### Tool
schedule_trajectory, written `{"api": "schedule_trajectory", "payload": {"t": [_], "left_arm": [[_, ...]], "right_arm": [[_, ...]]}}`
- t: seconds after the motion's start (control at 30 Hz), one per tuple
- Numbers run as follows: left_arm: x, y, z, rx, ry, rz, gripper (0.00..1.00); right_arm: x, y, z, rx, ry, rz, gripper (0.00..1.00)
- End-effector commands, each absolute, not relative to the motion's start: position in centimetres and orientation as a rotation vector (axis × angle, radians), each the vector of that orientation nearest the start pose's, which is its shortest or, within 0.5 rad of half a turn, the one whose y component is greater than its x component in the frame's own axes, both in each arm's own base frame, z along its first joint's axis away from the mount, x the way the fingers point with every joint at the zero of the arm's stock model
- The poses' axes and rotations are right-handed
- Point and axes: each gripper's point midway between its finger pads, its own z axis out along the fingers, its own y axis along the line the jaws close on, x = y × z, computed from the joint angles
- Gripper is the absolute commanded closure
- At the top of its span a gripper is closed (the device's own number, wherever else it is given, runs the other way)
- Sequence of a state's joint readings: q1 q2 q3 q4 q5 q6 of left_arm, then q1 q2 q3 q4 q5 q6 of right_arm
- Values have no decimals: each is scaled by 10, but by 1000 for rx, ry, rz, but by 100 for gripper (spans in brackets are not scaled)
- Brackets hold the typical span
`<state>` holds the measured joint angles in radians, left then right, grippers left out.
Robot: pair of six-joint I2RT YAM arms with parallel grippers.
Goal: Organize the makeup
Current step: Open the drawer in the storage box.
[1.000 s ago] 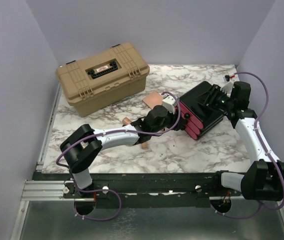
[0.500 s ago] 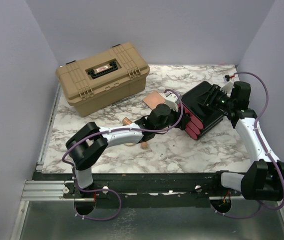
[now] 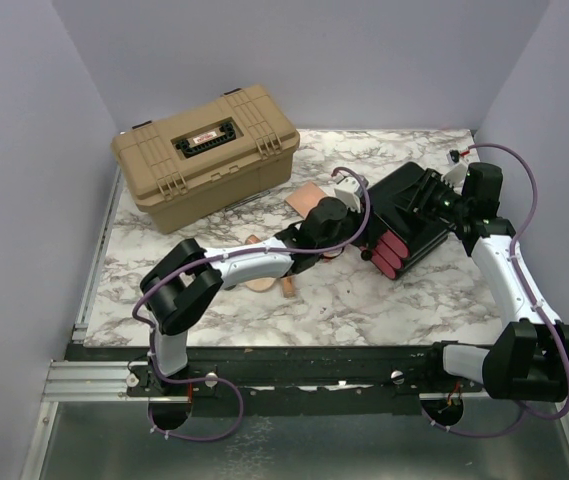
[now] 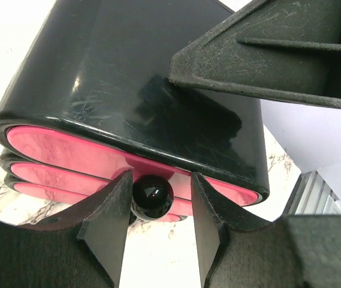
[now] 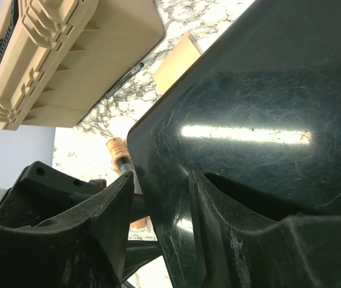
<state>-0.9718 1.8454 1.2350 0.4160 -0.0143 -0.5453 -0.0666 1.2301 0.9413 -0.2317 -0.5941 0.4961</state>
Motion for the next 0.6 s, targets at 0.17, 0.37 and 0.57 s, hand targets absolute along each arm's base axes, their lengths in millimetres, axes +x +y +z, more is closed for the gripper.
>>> {"api": "schedule_trajectory", "payload": {"t": [0.17,0.37,0.57], "left_arm": [[291,-488,175,498,1933,-1079,55],[296,-476,168,479,1965,-989,47],[295,-482,174,457,1961,-1018,49]], "right_arm": [[330,93,177,289,2269,894,50],[328,93,176,286,2269,893,50],[328,97,174,291,2260,929,49]]}}
